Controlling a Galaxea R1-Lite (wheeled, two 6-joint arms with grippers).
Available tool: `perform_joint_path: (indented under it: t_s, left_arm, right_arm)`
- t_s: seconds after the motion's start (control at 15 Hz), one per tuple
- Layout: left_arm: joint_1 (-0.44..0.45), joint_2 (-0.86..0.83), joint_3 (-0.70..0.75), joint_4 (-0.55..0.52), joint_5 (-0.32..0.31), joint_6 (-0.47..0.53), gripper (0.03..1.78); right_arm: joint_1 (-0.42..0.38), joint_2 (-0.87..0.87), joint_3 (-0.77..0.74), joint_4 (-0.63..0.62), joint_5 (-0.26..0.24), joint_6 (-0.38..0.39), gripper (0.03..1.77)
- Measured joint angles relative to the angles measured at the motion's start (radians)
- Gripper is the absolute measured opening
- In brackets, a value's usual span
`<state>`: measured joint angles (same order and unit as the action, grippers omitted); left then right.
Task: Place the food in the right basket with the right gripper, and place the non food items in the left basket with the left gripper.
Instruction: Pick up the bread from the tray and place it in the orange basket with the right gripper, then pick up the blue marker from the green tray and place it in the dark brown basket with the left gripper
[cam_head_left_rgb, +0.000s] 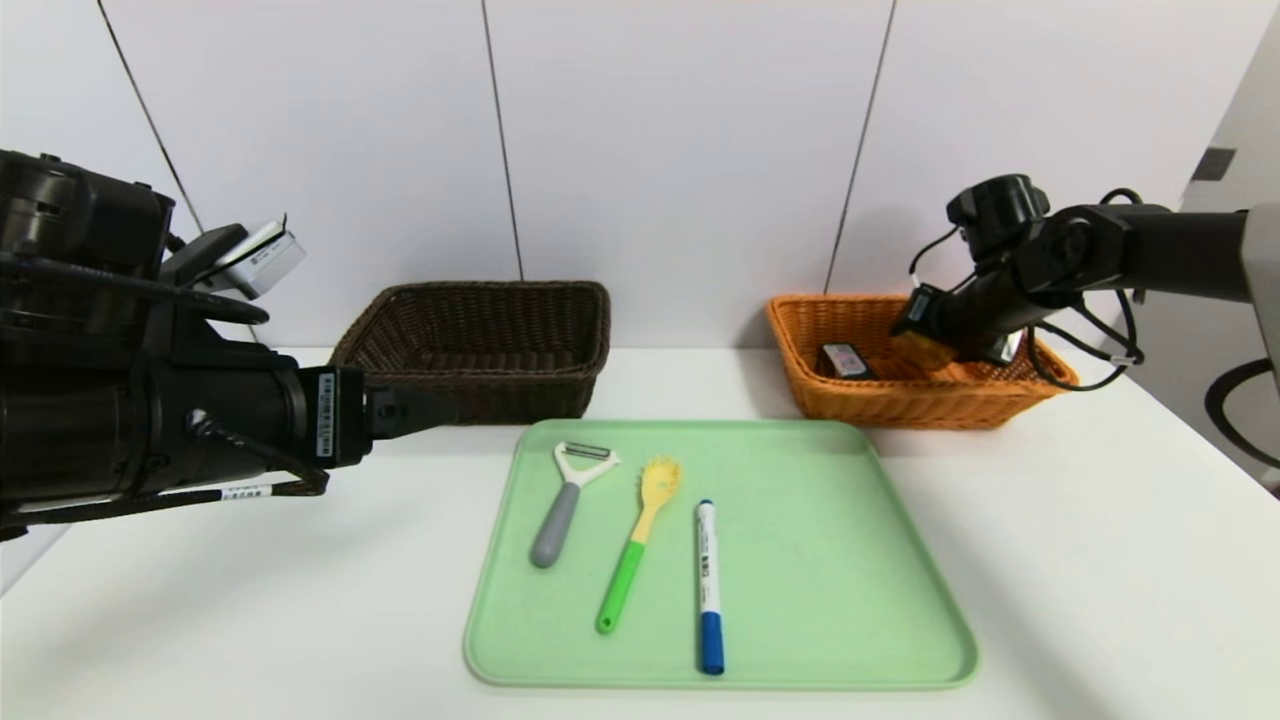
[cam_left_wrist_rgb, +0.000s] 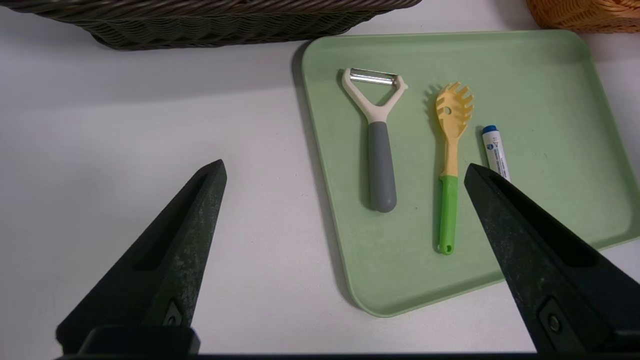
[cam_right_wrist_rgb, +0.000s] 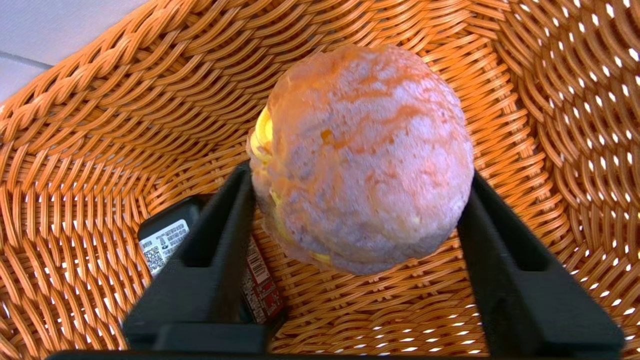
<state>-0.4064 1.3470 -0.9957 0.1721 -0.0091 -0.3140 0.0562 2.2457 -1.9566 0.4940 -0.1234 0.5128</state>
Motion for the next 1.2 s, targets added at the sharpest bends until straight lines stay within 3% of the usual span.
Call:
perform_joint_path:
  t_s: [0.53, 0.87, 1.07, 1.2]
  left_arm:
    - [0.000, -0.020, 0.003, 0.005, 0.001, 0.000, 1.69]
    - [0.000, -0.049, -0.002, 0.008, 0.001, 0.001, 1.69]
    - [-0.017, -0.050, -0.027, 0.021, 0.010, 0.001, 1.69]
    - [-0.060, -0.029, -0.084, 0.064, 0.047, 0.000, 1.69]
  right_arm:
    - [-0.001, -0.008, 0.001, -0.001, -0.006, -0.001, 1.56]
    - [0.027, -0.161, 0.000, 0.015, -0.019, -0.002, 1.63]
    - [0.085, -0.305, 0.006, 0.099, -0.018, 0.000, 1.66]
    - [0.141, -0.415, 0.042, 0.223, -0.011, 0.000, 1.67]
